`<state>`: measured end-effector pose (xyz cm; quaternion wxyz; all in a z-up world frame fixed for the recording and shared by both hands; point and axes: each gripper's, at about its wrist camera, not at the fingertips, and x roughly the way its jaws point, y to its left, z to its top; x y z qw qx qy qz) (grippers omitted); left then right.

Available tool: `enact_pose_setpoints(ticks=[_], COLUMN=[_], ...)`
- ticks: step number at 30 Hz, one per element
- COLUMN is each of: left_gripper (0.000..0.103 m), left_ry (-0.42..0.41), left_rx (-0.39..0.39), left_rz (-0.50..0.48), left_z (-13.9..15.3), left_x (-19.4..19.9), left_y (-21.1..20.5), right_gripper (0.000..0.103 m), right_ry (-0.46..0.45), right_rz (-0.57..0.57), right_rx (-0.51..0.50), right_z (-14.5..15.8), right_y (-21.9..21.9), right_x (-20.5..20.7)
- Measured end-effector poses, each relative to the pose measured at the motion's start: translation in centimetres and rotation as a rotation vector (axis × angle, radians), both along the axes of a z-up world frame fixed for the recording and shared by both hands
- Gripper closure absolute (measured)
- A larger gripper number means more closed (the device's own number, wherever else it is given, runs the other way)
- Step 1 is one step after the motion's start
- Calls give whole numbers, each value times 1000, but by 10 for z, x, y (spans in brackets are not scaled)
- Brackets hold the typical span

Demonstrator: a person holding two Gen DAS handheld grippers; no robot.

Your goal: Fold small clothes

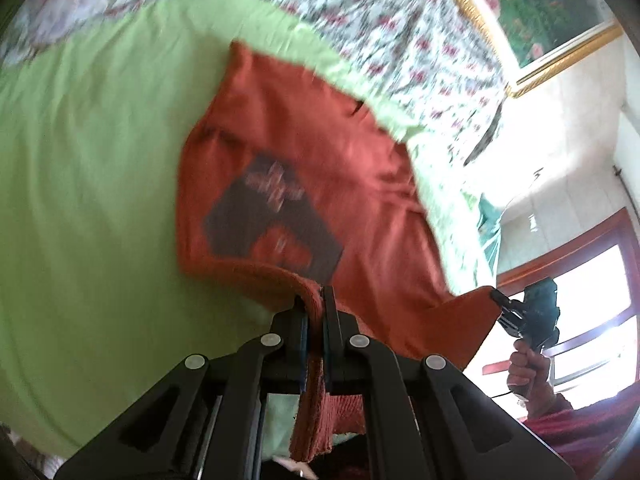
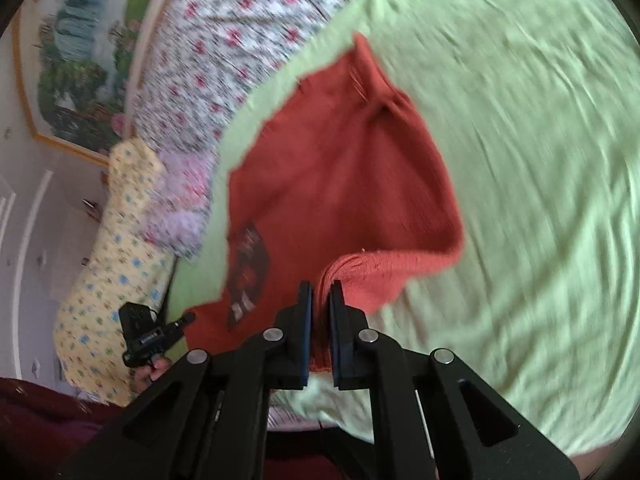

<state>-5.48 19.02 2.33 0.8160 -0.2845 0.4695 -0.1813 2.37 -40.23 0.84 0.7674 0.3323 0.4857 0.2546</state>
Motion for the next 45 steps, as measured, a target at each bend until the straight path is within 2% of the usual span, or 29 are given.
enact_pose_setpoints(ticks=[6, 9, 13, 18, 25, 34, 37, 40, 42, 43, 44, 45], left_gripper=[100, 100, 100, 101, 101, 100, 99, 89, 63, 56, 46, 44], left_ry=[-78, -102, -125, -80, -25, 75, 115, 133, 116, 105, 93, 78], left_rx=[-38, -28, -31, -102, -95, -67, -39, -36, -27, -10, 15, 36], left_rz=[33, 65, 120, 236, 280, 321, 320, 319, 319, 323, 333, 338], left_z=[31, 40, 41, 18, -16, -69, -81, -78, -68, -59, -51, -42], left_x=[53, 88, 128, 185, 245, 296, 306, 306, 299, 294, 287, 279], left_y=[12, 20, 29, 51, 60, 65, 62, 61, 62, 62, 61, 60], right_gripper=[95, 95, 95, 96, 96, 96, 96, 94, 88, 85, 77, 63], right_ry=[-118, -164, -178, -132, -58, 63, 97, 130, 140, 140, 131, 115], right_rz=[-22, -35, -39, -57, -52, -109, -132, -153, -163, -167, -176, -189], right_rx=[87, 108, 103, 57, -12, -92, -76, -49, -27, -22, -18, -17], right_z=[38, 52, 58, 42, 9, -47, -63, -71, -69, -67, -62, -57], right_y=[4, 10, 15, 24, 44, 40, 37, 33, 30, 27, 24, 21], right_x=[49, 82, 134, 204, 290, 343, 350, 354, 352, 350, 346, 341])
